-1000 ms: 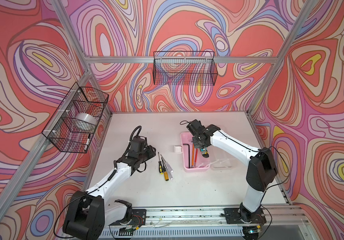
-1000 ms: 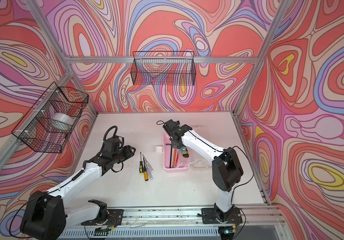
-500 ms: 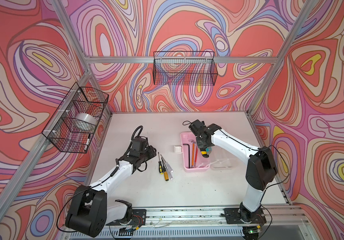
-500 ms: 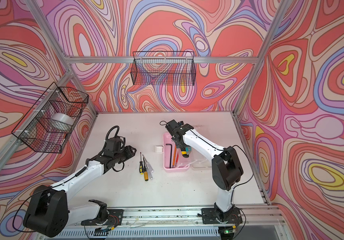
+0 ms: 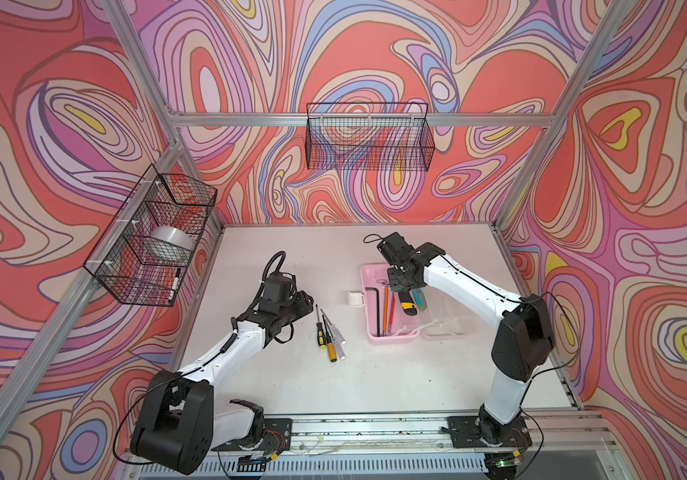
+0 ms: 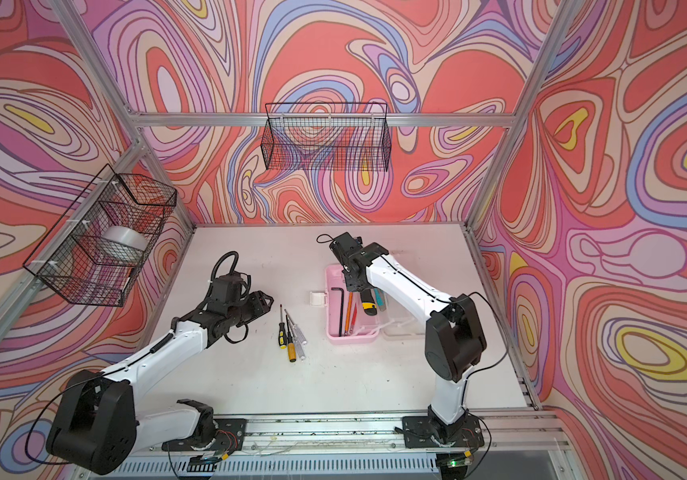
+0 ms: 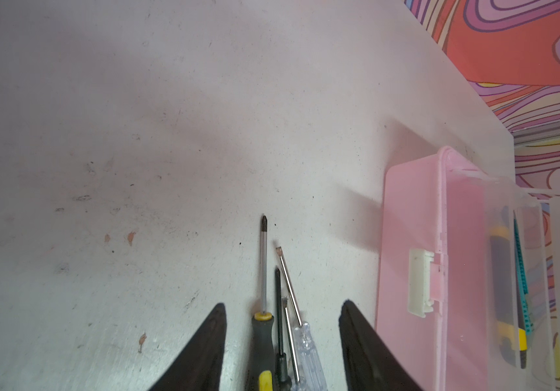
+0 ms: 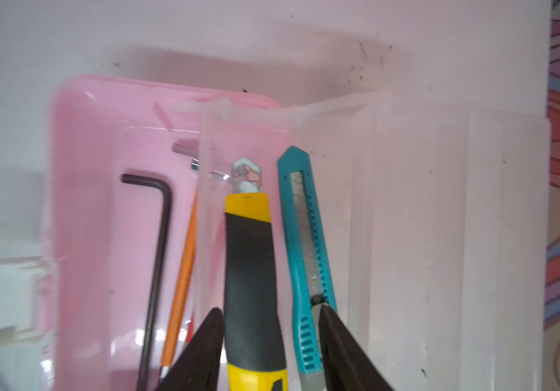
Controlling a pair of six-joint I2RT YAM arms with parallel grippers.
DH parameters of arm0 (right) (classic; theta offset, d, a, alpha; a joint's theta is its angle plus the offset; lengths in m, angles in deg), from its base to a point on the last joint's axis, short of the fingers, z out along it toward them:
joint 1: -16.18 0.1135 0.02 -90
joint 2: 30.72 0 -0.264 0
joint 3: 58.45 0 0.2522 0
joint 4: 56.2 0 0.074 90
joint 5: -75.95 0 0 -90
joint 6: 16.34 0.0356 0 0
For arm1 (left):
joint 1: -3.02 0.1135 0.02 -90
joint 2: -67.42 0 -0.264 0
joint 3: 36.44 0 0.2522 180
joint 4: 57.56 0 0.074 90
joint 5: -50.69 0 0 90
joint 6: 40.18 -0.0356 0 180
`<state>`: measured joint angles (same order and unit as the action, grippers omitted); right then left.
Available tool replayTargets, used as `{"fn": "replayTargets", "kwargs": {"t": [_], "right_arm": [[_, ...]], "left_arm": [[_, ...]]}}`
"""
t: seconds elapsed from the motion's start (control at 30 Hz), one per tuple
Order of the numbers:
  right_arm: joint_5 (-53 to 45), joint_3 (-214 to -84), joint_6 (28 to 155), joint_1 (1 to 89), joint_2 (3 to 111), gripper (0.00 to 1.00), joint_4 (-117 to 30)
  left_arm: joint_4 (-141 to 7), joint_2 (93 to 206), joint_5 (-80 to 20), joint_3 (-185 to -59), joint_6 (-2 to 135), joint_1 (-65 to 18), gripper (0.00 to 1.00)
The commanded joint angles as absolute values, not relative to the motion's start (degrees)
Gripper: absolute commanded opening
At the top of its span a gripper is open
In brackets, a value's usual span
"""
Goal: Pack the tool kit
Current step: 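Move the right gripper back to the black-yellow screwdriver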
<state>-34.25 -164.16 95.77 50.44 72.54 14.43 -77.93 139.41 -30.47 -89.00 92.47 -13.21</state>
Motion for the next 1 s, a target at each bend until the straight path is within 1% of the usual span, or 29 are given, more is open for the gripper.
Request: {"fn": "replayTargets", "kwargs": {"t": [0.0,0.07,0.1,0.23,0.4,0.47,0.73,0.97], "right_arm": [[-22.1,-161.6,95.9,51.7,64.6,0.47,4.8],[-17.1,-158.7,96.8,54.1,61.6,0.47,-0.4],[-16.9,-158.6,96.8,56.1,61.0,0.47,-1.1],[-21.5,-160.8,97.8,63.1,62.6,0.46,1.1],[-19.5,-158.3,100.7,67.6,65.5,0.46,-0.8],[-18.9,-157.9,101.2,68.5,67.2,0.46,-1.0],[-18.2,-158.2,101.5,69.7,72.8,0.44,-1.3],[-18.8,-157.7,101.5,69.7,73.6,0.43,-2.0]], "left_arm": [[-79.4,138.7,-30.1,-90.0,91.3,-14.3,0.54],[-79.8,138.4,-30.6,-89.6,91.5,-15.5,0.53],[-80.2,138.2,-31.0,-89.5,91.6,-16.3,0.53],[-83.1,137.9,-34.6,-89.5,92.0,-20.2,0.52],[-85.7,137.6,-37.1,-87.8,93.8,-22.0,0.49],[-85.7,137.6,-37.4,-86.9,94.4,-22.8,0.46],[-85.1,140.4,-39.2,-86.0,97.2,-25.9,0.45],[-85.8,145.4,-42.7,-87.7,99.1,-29.1,0.43]]}}
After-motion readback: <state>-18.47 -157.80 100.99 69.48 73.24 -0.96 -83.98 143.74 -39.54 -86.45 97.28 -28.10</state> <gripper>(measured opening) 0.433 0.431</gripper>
